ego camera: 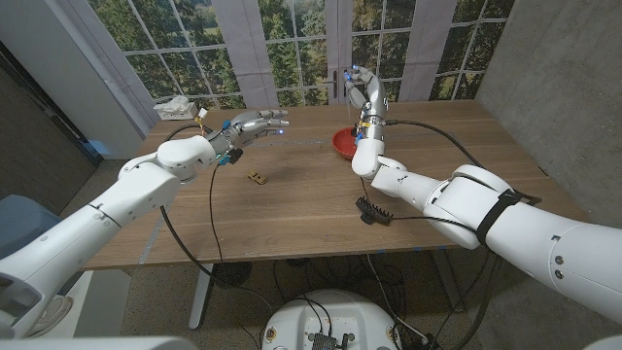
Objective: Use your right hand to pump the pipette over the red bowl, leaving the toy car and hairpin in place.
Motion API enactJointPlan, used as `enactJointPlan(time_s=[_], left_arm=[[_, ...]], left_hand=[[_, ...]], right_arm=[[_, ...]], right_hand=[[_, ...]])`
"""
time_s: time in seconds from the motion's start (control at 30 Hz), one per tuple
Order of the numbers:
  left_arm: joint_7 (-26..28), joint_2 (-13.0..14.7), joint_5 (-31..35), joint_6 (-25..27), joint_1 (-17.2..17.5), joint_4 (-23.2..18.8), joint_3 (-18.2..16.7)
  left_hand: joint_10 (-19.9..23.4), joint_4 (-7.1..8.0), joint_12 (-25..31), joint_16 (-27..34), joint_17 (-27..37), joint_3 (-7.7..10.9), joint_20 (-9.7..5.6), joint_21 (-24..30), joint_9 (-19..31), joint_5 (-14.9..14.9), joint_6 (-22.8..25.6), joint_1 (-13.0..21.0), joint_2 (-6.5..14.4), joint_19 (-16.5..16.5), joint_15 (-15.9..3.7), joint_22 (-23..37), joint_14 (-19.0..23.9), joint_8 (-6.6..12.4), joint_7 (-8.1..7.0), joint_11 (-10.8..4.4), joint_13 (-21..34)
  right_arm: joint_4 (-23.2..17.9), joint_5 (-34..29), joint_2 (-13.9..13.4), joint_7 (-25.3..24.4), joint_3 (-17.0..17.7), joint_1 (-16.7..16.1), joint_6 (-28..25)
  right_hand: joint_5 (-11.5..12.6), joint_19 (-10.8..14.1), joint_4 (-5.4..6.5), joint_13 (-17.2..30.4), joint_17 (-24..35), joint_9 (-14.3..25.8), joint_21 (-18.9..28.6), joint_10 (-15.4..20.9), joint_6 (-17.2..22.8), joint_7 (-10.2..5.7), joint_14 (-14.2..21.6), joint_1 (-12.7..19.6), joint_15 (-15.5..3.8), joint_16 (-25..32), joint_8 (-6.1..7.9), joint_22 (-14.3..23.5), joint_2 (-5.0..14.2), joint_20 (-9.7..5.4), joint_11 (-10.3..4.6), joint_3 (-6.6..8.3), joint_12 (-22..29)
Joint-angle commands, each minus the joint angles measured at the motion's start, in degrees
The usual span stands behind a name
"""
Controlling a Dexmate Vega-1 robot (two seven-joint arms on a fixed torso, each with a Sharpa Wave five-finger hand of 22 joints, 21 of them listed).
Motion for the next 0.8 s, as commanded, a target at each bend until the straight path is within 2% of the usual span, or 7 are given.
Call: enactJointPlan(time_s=[0.03, 0.6, 0.8], left_arm=[[0.1, 0.2, 0.1, -0.3, 0.4, -0.5, -0.2], [-0.4, -0.1, 0.2, -0.8, 0.3, -0.2, 0.1], [-0.5, -0.1, 0.1, -1.0, 0.5, -0.1, 0.0]], left_hand=[[-0.2, -0.23, 0.3, 0.5, 0.1, 0.25, 0.21, 0.2, 0.1, 0.0, 0.4, -0.3, 0.1, -0.4, 0.04, 0.2, -0.2, 0.08, 0.05, -0.25, 0.1], [-0.2, -0.31, 0.3, 0.5, 0.1, 0.36, 0.27, 0.3, 0.1, 0.0, 0.4, -0.3, 0.1, -0.4, 0.05, 0.2, -0.3, 0.06, 0.01, -0.12, 0.1], [-0.3, -0.33, 0.3, 0.5, 0.1, 0.39, 0.25, 0.3, 0.1, -0.1, 0.4, -0.3, 0.1, -0.5, 0.04, 0.1, -0.3, 0.07, 0.01, -0.03, 0.1]], right_arm=[[-0.1, -2.7, 0.2, -0.1, 2.7, -0.5, 0.9], [-0.4, -4.8, 0.2, -0.1, 6.2, -1.4, 4.1], [-0.5, -3.5, -0.3, -0.1, 5.4, -1.5, 6.8]], right_hand=[[-0.4, -0.2, -0.02, 0.0, 0.3, 0.2, 0.4, -0.1, -0.2, -0.26, -0.1, -0.5, -8.86, 0.3, -0.14, 0.1, -0.22, -0.12, -0.01, -0.41, 0.0], [-1.1, -0.1, -0.57, -0.2, 0.4, -0.1, 1.0, -0.5, -2.9, -0.66, -0.3, -0.4, -8.9, 0.2, -1.57, 0.0, -0.39, 0.14, -0.45, -0.49, -0.2], [-1.4, -0.1, -0.57, -0.2, 0.2, -0.1, 1.3, -0.6, -3.1, -0.88, -0.3, -0.7, -8.75, 0.0, -1.7, 0.0, -0.54, 0.22, -0.6, -0.55, -0.3]])
